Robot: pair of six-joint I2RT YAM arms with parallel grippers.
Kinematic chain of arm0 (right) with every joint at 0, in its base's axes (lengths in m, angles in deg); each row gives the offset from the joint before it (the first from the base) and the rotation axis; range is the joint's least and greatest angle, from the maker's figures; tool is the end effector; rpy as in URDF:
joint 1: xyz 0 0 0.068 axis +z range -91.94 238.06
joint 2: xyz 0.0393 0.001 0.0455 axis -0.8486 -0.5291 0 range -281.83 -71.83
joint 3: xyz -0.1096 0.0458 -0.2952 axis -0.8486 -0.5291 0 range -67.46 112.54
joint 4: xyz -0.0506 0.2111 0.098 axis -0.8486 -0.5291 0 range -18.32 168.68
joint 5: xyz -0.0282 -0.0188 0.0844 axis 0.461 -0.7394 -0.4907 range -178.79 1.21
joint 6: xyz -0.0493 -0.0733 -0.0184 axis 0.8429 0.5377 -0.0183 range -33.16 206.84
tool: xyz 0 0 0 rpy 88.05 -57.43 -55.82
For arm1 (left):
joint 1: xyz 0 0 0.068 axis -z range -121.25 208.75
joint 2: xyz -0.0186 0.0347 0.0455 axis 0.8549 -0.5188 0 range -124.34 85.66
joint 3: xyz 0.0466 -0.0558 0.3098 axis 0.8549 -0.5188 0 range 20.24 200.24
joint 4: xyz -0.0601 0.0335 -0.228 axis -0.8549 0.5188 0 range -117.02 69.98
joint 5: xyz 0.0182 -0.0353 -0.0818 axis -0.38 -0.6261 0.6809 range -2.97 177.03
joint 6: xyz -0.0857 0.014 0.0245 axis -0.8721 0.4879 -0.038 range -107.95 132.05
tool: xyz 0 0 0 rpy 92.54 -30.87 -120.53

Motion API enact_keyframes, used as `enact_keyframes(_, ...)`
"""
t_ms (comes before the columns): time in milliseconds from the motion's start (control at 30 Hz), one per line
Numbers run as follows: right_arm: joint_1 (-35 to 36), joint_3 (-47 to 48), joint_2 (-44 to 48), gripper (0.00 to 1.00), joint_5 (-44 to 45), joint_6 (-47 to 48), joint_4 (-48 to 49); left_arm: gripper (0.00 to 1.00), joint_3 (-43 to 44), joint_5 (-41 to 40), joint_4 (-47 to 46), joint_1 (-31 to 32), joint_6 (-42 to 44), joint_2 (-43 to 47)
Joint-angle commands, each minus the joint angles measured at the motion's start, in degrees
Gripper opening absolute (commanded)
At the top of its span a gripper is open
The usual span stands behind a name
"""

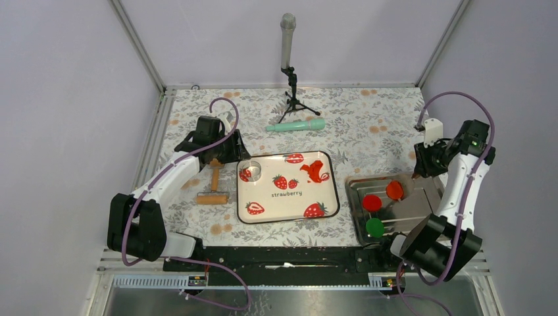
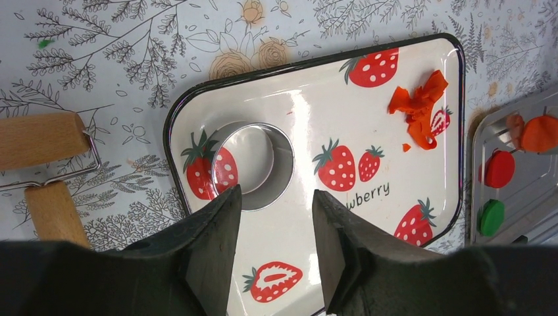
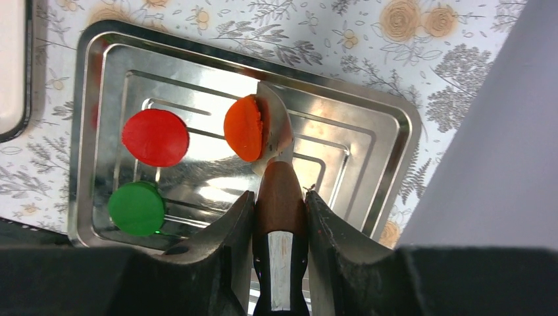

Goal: Roll out the dumpling wrappers from the dough

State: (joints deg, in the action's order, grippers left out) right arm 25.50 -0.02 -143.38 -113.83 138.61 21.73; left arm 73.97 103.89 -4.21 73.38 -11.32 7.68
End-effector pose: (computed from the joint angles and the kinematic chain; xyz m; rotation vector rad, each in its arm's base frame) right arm 0.2009 -0.0878 0.3236 -0.5546 2.4239 -0.0216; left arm 0.2684 -0.0943 0.2711 -0.0442 2.4498 -0.6562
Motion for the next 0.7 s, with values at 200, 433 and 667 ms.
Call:
enact_keyframes(200,1.52,-0.28,1.68,0.00,8.34,1.30,6.83,0.48,-0.91,0.76,-3.21,0.27,-0.44,1.41)
enact_keyframes(433,1.69,-0.67,2.74,0.00,7.83,2.84,7.76,0.48,-1.42,0.61,-3.39,0.31,-0.53,2.06)
enact_keyframes(667,2.64,9.06,3.96,0.00,3.03,-2.18,-0.16,0.48,-1.62,0.62,-3.30,0.30,-0.53,2.07)
